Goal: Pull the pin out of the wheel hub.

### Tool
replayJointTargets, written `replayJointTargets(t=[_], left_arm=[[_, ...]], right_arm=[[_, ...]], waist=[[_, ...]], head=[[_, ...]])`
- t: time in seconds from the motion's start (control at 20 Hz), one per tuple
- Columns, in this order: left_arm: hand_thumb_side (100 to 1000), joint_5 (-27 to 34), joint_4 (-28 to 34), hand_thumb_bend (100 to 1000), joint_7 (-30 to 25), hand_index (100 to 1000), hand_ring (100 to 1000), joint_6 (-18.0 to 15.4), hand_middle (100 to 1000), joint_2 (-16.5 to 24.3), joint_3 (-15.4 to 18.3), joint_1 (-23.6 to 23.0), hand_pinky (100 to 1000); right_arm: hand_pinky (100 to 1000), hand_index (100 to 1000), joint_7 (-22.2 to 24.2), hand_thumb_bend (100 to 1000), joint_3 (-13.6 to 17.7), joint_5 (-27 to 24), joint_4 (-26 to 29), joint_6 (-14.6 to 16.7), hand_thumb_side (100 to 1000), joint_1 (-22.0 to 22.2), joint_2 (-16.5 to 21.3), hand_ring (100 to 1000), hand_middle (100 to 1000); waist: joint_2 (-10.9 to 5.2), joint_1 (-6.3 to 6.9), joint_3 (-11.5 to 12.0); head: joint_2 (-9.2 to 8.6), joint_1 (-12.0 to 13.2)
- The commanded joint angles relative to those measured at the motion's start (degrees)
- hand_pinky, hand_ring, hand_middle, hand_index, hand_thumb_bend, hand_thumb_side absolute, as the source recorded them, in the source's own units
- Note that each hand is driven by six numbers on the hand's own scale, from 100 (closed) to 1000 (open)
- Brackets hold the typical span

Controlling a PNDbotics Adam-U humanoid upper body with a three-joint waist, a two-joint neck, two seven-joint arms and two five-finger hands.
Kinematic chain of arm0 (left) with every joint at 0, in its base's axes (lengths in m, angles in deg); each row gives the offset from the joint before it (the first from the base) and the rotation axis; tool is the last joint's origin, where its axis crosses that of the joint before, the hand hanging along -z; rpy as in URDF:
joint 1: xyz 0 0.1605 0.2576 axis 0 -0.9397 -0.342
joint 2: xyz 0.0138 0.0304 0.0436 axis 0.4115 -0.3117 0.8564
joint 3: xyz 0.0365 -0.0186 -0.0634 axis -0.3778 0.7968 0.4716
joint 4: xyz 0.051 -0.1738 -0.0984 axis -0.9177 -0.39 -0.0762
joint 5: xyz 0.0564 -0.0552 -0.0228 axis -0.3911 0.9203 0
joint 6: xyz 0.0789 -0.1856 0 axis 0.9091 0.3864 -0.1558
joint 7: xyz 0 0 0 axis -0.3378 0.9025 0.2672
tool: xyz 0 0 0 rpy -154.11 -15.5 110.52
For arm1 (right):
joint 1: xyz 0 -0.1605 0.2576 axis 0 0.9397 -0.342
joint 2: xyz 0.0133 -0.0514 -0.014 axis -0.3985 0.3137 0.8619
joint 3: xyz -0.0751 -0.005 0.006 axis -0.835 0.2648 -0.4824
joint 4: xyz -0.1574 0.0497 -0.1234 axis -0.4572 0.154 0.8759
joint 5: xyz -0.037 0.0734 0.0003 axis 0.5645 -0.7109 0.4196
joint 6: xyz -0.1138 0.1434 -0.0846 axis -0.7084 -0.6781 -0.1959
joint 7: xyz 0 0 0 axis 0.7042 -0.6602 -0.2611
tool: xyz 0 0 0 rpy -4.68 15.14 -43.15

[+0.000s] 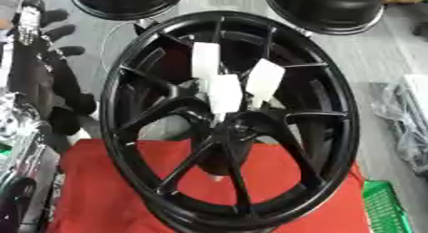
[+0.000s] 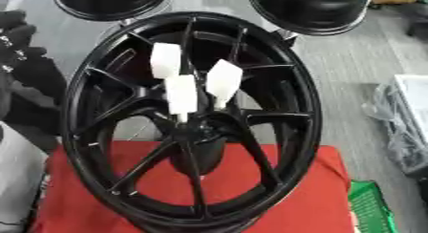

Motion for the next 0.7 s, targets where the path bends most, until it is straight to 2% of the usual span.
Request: replayJointTargets(t=[0.05, 0.25, 0.3, 0.35, 0.55, 0.7], left_arm=[[772, 0.2, 1.1, 141, -0.4, 676, 789, 0.0, 775, 0.1, 0.0, 1.0, 644], [771, 0.2, 1.2, 140, -0.4, 676, 789, -0.1, 776, -0.3, 0.0, 1.2, 643], [771, 0.1, 1.2, 144, -0.4, 676, 789, -0.1, 776, -0.4, 0.0, 1.2, 643], [768, 0.1, 1.3, 138, -0.4, 675, 789, -0.1, 776, -0.5, 0.0, 1.3, 643], [765, -0.3, 1.7, 135, -0.5, 676, 789, -0.3, 776, -0.9, -0.1, 1.6, 643], [762, -0.4, 2.0, 134, -0.6, 676, 789, -0.5, 776, -1.3, -0.1, 1.9, 643]], right_arm=[[794, 782, 2.7, 100, -1.8, -3.2, 3.4, -0.1, 569, -3.8, -1.3, 698, 592], [781, 765, 3.7, 100, -2.5, -7.0, 5.0, 0.5, 588, -9.9, -6.0, 675, 574], [781, 763, 3.6, 100, -2.7, -8.0, 5.0, 0.5, 532, -11.4, -7.2, 675, 572], [781, 763, 3.5, 100, -2.9, -9.0, 5.0, 0.4, 603, -12.5, -8.0, 674, 573], [778, 761, 3.6, 100, -3.7, -13.4, 5.1, 0.3, 621, -15.9, -11.3, 665, 569], [776, 762, 5.3, 100, -4.1, -16.5, 5.3, 0.0, 632, -17.5, -13.5, 661, 568]], waist=[[-1.35, 0.2, 0.2], [-1.27, 0.56, 0.5], [-1.22, 0.66, 0.6], [-1.18, 0.75, 0.6], [-0.93, 1.18, 1.1], [-0.71, 1.54, 1.6]], head=[[-0.49, -0.4], [-0.6, -0.4], [-0.73, -0.4], [-0.84, -0.4], [-1.3, -0.7], [-1.46, -0.7]])
